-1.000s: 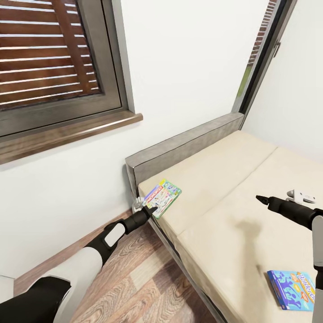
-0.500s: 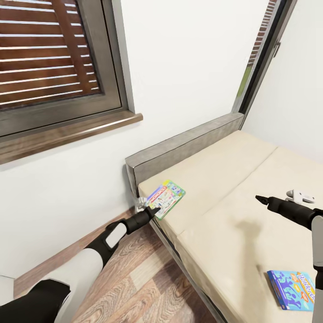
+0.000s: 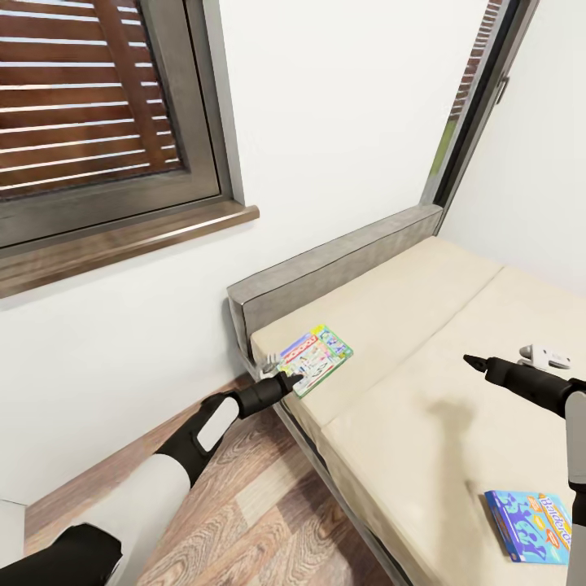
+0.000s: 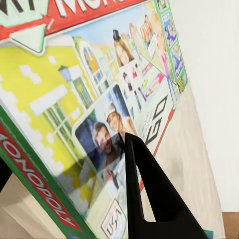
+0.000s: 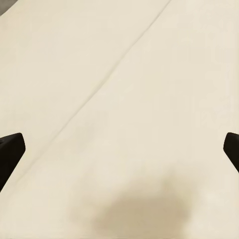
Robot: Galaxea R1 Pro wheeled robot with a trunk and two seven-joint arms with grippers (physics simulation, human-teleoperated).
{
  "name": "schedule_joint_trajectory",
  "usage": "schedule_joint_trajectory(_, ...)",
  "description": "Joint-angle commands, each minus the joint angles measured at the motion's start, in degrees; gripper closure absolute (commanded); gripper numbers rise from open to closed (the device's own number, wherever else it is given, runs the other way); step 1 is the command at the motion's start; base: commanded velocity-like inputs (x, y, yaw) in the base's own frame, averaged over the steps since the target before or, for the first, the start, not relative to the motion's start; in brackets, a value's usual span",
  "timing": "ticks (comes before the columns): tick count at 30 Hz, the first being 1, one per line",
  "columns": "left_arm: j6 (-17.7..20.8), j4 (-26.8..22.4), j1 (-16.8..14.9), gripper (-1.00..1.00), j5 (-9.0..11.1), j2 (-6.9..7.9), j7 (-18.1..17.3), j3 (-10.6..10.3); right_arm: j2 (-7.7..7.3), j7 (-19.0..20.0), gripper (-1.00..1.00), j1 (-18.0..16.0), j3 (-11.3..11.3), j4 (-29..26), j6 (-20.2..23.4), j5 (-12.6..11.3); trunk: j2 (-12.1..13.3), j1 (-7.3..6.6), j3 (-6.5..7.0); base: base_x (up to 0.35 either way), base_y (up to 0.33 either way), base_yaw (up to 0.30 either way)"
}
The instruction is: Put all the toys in the child's room - the three board games (two on the bed and one on the table), the two jigsaw puzzles on the table, and the tennis ball on the table - inside the toy box on the table in the child's room.
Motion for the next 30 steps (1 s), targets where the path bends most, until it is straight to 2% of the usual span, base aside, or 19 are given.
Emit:
schedule_joint_trajectory(1,0.4,0.0,0.0,1.00,0.5,0.01,0.1,-0.1,-0.01,-0.2,-1.00,0.0,-0.1,0.0,0.3,-0.5,0.0,-0.01,-0.04,0.000,0.000,0.000)
schedule_joint_trajectory(4,1.7,-4.1,1.2,1.00,0.8,-0.16,4.3,-0.3,0.02,-0.2,-1.00,0.0,0.0,0.0,0.3,-0.6,0.0,-0.01,-0.04,0.000,0.000,0.000)
schedule_joint_trajectory(5,1.7,-4.1,1.2,1.00,0.8,-0.16,4.3,-0.3,0.02,-0.2,-1.00,0.0,0.0,0.0,0.3,-0.6,0.0,-0.01,-0.04,0.000,0.000,0.000)
schedule_joint_trajectory(7,3.0,-7.3,2.0,1.00,1.3,-0.44,7.5,-0.4,0.04,-0.2,-1.00,0.0,0.0,0.0,0.3,-0.6,0.0,-0.01,-0.04,0.000,0.000,0.000)
schedule_joint_trajectory(8,3.0,-7.3,2.0,1.00,1.3,-0.44,7.5,-0.4,0.04,-0.2,-1.00,0.0,0.0,0.0,0.3,-0.6,0.0,-0.01,-0.04,0.000,0.000,0.000)
schedule_joint_trajectory(9,3.7,-8.9,2.5,1.00,1.6,-0.56,9.2,-0.5,0.05,-0.2,-1.00,0.0,0.0,0.0,0.3,-0.6,0.0,-0.01,-0.04,0.000,0.000,0.000)
schedule_joint_trajectory(13,5.7,-15.2,4.5,1.00,3.4,-0.83,16.2,-0.6,0.07,-0.2,-1.00,0.0,0.2,0.0,0.3,-0.6,0.0,-0.01,-0.04,0.000,0.000,0.000)
schedule_joint_trajectory(14,5.7,-15.2,4.5,1.00,3.4,-0.83,16.2,-0.6,0.07,-0.2,-1.00,0.0,0.2,0.0,0.3,-0.6,0.0,-0.01,-0.04,-0.008,0.000,0.000)
schedule_joint_trajectory(19,6.8,-22.1,6.8,1.00,7.0,-0.92,24.2,-0.8,0.07,-0.2,-1.00,0.0,0.3,0.0,0.3,-0.6,0.0,-0.01,-0.04,-0.028,0.000,0.000)
schedule_joint_trajectory(20,6.8,-22.1,6.8,1.00,7.0,-0.92,24.2,-0.8,0.07,-0.2,-1.00,0.0,0.3,0.0,0.3,-0.6,0.0,-0.01,-0.04,-0.032,0.000,0.000)
schedule_joint_trajectory(23,7.1,-25.2,7.6,1.00,8.7,-0.84,28.0,-0.8,0.08,-0.2,-1.00,0.0,0.2,0.0,0.3,-0.6,0.0,-0.01,-0.04,-0.021,0.000,0.000)
schedule_joint_trajectory(27,7.2,-26.6,8.0,1.00,9.5,-0.75,29.5,-0.8,0.08,-0.2,-1.00,0.0,0.2,0.0,0.3,-0.6,0.0,-0.01,-0.04,-0.012,0.000,0.000)
schedule_joint_trajectory(30,8.0,-28.4,8.2,1.00,10.2,-0.84,30.8,-0.9,0.08,-0.2,-1.00,0.0,0.1,0.0,0.3,-0.6,1.2,-0.67,0.50,-0.007,0.000,0.000)
